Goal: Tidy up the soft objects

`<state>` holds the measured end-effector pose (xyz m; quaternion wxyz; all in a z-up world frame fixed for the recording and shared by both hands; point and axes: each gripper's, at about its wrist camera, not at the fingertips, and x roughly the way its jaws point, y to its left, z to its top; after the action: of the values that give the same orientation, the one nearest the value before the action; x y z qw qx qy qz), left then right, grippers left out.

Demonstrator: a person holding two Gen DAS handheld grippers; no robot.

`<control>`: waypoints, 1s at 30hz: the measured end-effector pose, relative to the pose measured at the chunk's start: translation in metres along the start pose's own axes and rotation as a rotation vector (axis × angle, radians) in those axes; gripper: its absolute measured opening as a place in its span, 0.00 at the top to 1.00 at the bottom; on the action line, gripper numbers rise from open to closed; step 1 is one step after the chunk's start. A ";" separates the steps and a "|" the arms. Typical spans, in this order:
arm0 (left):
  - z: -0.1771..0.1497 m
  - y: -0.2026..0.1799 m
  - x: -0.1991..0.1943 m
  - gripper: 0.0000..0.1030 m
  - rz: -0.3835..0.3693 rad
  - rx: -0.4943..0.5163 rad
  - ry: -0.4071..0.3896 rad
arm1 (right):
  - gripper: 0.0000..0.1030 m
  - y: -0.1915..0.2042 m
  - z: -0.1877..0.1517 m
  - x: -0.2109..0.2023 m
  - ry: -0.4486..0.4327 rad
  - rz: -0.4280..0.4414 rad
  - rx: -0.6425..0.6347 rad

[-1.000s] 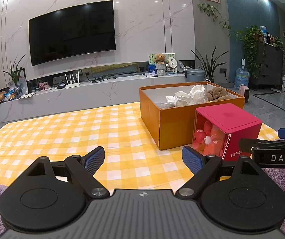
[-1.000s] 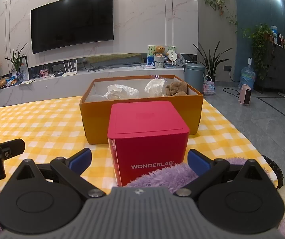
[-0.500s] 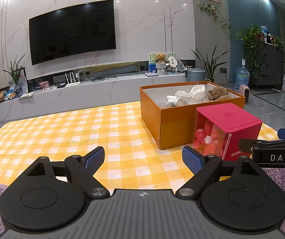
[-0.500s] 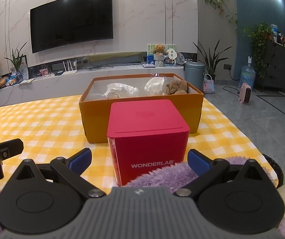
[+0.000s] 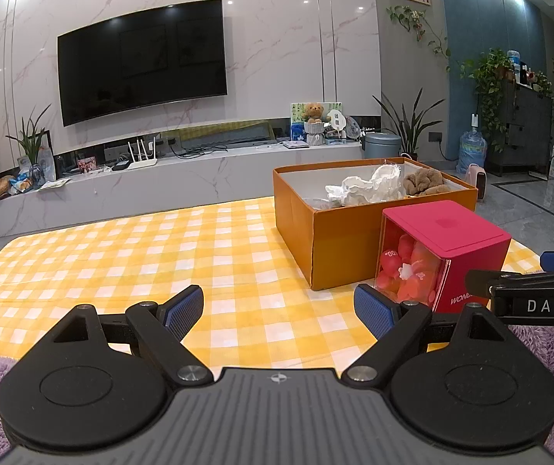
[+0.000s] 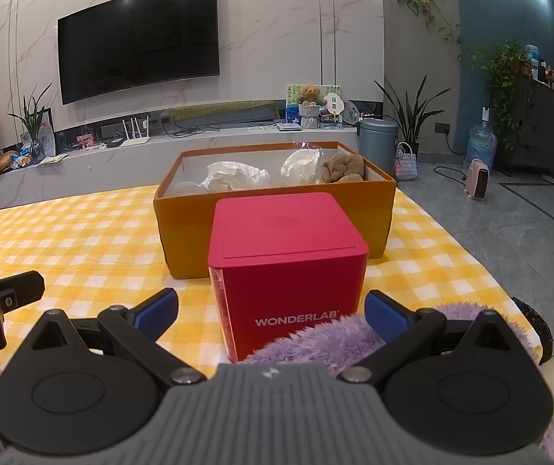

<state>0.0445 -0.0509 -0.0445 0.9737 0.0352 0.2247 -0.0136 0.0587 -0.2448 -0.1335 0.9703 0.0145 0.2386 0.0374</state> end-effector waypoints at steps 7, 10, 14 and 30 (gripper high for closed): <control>0.000 0.000 0.000 0.01 0.000 0.001 -0.001 | 0.03 0.000 0.000 0.001 0.000 0.002 0.003; 0.000 0.000 0.000 0.01 0.000 0.001 0.000 | 0.03 -0.001 0.000 0.001 0.001 0.001 0.002; 0.000 0.000 0.000 0.01 0.001 0.001 -0.002 | 0.03 0.000 0.000 0.001 0.001 0.001 0.003; 0.002 0.001 -0.003 0.01 0.003 -0.002 -0.006 | 0.03 -0.001 0.000 0.000 0.002 0.003 0.006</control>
<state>0.0429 -0.0497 -0.0417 0.9744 0.0346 0.2218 -0.0121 0.0590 -0.2455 -0.1334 0.9700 0.0178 0.2396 0.0382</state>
